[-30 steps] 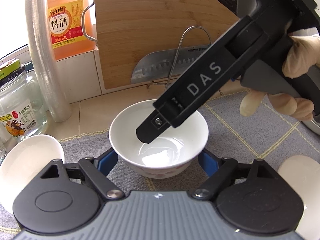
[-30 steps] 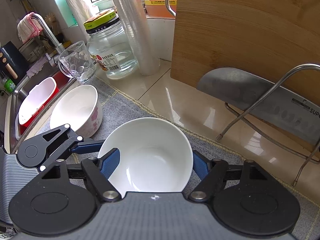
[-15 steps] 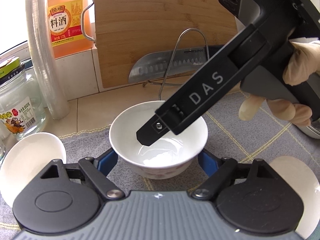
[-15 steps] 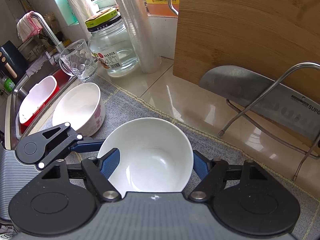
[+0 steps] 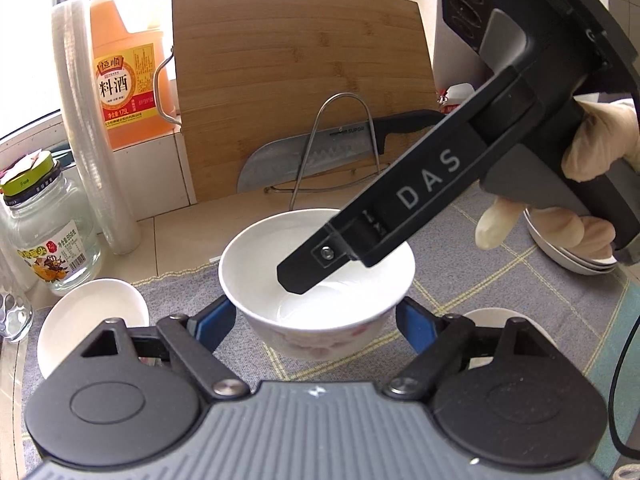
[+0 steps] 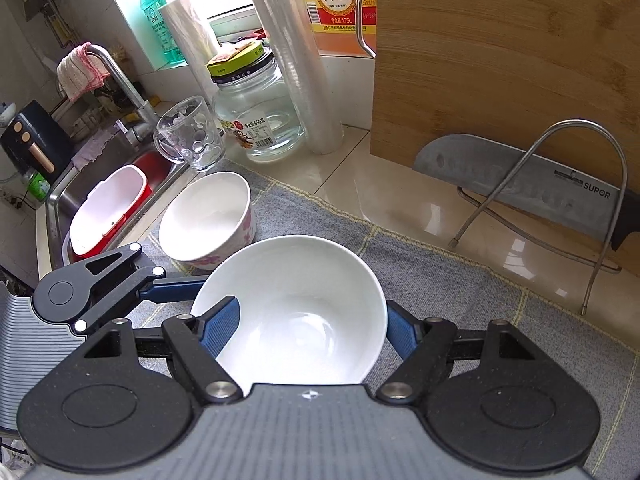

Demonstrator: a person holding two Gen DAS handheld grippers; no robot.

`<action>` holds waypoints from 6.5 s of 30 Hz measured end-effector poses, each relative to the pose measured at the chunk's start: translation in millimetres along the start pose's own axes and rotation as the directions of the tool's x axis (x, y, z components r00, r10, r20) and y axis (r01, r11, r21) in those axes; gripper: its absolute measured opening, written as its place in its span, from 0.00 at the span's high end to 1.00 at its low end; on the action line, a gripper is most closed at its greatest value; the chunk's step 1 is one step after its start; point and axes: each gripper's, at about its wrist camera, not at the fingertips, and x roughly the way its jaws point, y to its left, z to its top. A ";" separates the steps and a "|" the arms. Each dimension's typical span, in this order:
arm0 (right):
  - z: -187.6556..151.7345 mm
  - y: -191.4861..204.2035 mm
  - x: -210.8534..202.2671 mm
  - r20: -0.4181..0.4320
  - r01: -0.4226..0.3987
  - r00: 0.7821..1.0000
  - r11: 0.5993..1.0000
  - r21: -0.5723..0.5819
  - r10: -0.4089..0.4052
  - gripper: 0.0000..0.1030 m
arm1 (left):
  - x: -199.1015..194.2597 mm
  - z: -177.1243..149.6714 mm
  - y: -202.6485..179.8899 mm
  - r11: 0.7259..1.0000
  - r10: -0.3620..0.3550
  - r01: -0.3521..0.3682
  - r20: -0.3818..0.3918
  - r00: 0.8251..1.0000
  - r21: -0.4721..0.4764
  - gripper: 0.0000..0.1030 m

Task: Organize plates and bowls
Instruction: 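Lift the bowl with the right gripper and carry it over another white bowl, then lower the held bowl into the other bowl and open the right gripper, then move both grippers toward the next white bowl on the mat, then close the right gripper on the rim of the flower-patterned white bowl, then lift the bowl with the right gripper and carry it to the nested bowls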

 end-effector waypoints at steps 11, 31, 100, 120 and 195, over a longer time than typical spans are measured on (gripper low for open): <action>-31.3 12.2 -44.6 0.055 0.016 0.998 1.000 0.020 -0.017 0.20 | -27.5 -0.5 -31.4 0.998 -0.030 0.029 0.010 0.999 0.053 0.16; -96.2 18.3 -88.4 0.061 0.059 0.996 0.995 0.082 -0.064 0.20 | -40.8 -19.8 -78.8 0.986 -0.117 0.120 -0.033 0.993 0.119 0.16; -111.6 48.8 -62.7 0.064 0.246 0.967 0.968 0.042 -0.248 0.00 | -54.3 -33.4 -48.0 0.964 -0.186 0.205 -0.119 0.975 0.168 0.07; -48.8 108.0 -8.7 0.048 0.255 0.967 0.963 -0.086 -0.252 0.00 | -56.5 -59.2 79.0 0.975 0.223 -0.222 -0.049 0.974 0.016 0.07; 94.3 108.0 153.8 -0.099 0.041 0.993 0.981 -0.190 -0.060 0.30 | 3.3 -49.8 155.6 0.996 0.071 -0.068 0.048 0.996 -0.065 0.08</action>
